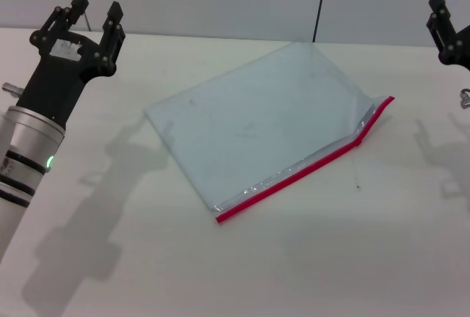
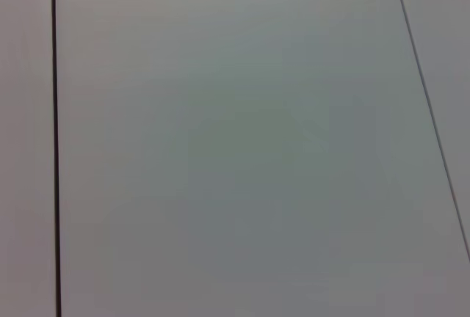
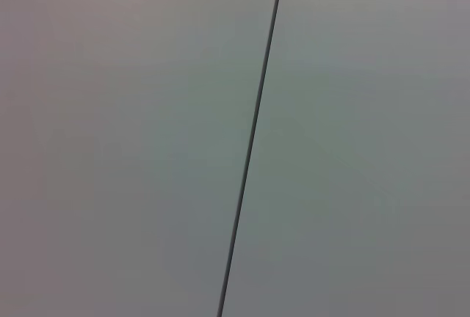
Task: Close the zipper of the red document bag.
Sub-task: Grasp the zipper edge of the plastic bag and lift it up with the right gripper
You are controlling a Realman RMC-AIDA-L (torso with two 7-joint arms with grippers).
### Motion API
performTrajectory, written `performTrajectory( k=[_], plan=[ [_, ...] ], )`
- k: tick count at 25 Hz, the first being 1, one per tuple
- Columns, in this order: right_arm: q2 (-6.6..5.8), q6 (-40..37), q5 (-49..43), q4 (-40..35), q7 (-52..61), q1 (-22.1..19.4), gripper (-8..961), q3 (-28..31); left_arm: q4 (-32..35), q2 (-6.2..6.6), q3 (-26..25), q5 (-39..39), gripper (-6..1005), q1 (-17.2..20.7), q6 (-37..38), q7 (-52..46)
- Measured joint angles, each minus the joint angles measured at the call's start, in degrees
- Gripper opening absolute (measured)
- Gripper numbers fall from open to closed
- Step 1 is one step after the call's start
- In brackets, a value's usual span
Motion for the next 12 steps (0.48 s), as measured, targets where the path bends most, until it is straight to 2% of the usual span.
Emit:
performTrajectory(
  k=[12],
  plan=[
    [0.00,0.5,-0.1,-0.4,-1.5,0.0,585,-0.5,0.0,-0.08,0.1,-0.1,512,0.0,-0.1,0.0]
  ],
)
